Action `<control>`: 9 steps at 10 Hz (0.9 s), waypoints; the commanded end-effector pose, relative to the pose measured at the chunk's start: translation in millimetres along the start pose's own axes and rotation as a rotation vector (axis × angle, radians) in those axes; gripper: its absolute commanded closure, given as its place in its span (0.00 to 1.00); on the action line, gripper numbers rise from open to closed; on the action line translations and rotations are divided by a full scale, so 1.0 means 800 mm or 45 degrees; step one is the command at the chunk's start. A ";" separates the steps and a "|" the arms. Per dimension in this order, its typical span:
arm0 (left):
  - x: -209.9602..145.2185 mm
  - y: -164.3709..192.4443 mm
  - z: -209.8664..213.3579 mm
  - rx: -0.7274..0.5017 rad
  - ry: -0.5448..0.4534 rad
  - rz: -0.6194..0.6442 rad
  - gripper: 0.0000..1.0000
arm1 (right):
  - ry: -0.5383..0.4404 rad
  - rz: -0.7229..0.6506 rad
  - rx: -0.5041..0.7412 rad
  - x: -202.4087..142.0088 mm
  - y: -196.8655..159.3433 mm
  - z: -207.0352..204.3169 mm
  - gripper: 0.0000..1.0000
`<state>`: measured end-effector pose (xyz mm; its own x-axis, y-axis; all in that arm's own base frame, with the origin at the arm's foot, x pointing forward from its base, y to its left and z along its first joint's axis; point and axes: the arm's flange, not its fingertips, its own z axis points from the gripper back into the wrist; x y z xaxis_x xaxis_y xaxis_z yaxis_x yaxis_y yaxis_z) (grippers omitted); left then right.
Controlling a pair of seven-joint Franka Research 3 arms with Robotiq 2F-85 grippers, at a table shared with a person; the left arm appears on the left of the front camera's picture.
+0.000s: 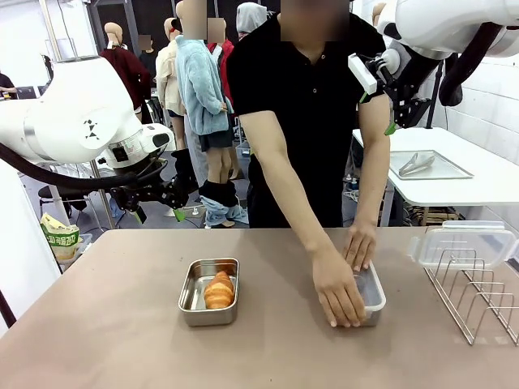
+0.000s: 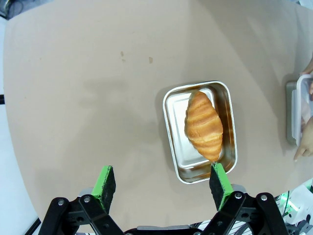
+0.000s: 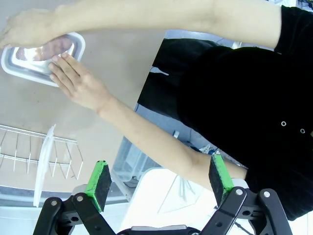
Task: Place the bread in airtight containers.
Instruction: Pick up one Airtight Container lid and hand it to the human.
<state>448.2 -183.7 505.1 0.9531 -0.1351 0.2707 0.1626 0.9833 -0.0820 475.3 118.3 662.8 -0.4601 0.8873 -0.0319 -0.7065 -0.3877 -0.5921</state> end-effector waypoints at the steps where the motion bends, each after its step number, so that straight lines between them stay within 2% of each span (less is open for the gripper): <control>1: 0.003 0.001 0.001 0.011 -0.005 0.011 0.00 | 0.000 0.000 0.000 0.000 0.000 0.000 0.00; 2: 0.003 0.001 0.001 0.011 -0.005 0.011 0.00 | 0.000 0.034 0.024 -0.007 0.013 0.021 0.00; 3: 0.003 0.001 0.001 0.011 -0.005 0.011 0.00 | -0.017 0.061 0.105 -0.033 0.032 0.032 0.00; 6: 0.003 0.001 0.001 0.011 -0.005 0.011 0.00 | -0.064 0.049 0.399 -0.107 0.081 0.018 0.00; 9: 0.003 0.001 0.001 0.011 -0.005 0.011 0.00 | -0.080 -0.053 0.437 -0.123 0.143 -0.006 0.00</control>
<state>448.3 -183.8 505.0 0.9531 -0.1352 0.2707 0.1626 0.9833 -0.0816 452.5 -16.1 604.1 -0.4566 0.8888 0.0386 -0.8611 -0.4307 -0.2702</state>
